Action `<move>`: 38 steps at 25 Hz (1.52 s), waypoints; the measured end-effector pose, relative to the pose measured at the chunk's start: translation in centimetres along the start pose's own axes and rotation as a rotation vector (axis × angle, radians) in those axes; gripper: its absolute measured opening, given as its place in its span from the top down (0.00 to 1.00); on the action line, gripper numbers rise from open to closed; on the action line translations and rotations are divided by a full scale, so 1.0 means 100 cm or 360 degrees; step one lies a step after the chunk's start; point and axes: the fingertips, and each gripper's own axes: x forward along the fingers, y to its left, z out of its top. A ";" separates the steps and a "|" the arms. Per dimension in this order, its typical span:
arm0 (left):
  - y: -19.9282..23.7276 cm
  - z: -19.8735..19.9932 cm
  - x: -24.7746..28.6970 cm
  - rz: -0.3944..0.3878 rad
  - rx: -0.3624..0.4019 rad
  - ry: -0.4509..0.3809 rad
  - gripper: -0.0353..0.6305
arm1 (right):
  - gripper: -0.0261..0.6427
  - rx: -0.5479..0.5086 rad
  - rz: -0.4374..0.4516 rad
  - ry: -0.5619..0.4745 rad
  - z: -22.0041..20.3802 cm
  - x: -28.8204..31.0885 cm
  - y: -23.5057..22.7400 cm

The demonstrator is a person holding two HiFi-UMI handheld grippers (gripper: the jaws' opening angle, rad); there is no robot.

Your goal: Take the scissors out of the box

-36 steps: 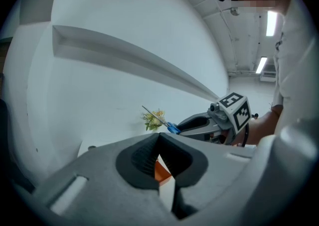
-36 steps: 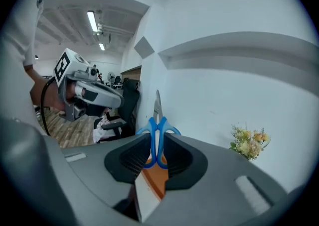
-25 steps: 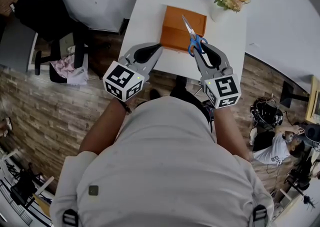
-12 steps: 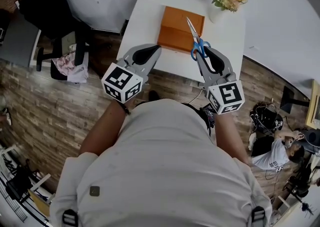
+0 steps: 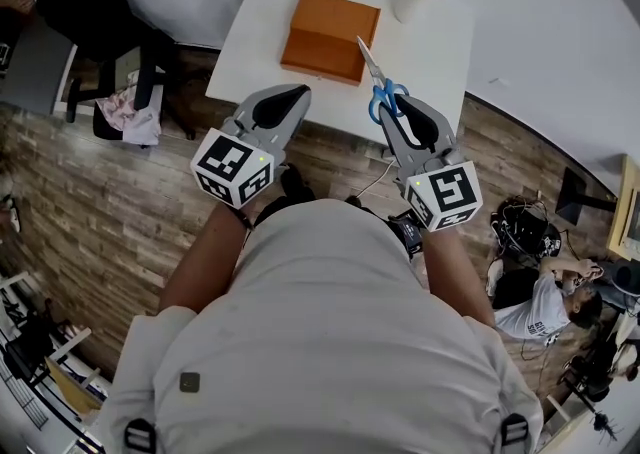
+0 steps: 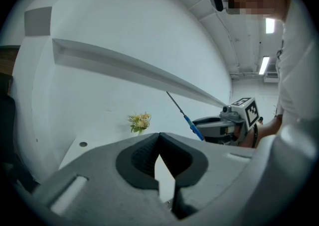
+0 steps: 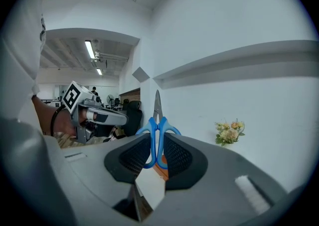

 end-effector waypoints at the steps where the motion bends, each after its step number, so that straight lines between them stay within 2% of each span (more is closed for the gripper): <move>1: -0.009 -0.002 0.000 0.0018 -0.0003 0.0001 0.94 | 0.82 0.0006 0.0017 0.0000 -0.003 -0.009 -0.001; 10: -0.068 -0.025 -0.020 0.0197 -0.0037 0.0017 0.94 | 0.81 0.0039 0.0167 0.0006 -0.036 -0.068 0.003; 16: -0.090 -0.032 -0.048 0.0221 -0.0024 0.0020 0.94 | 0.81 0.0044 0.0181 -0.0014 -0.038 -0.087 0.022; 23: -0.096 -0.032 -0.083 0.0170 -0.0010 -0.0010 0.94 | 0.81 0.0046 0.0141 -0.0035 -0.031 -0.100 0.058; 38: -0.099 -0.032 -0.194 0.0010 0.0041 -0.0064 0.94 | 0.81 0.0089 -0.0001 -0.0097 -0.015 -0.118 0.176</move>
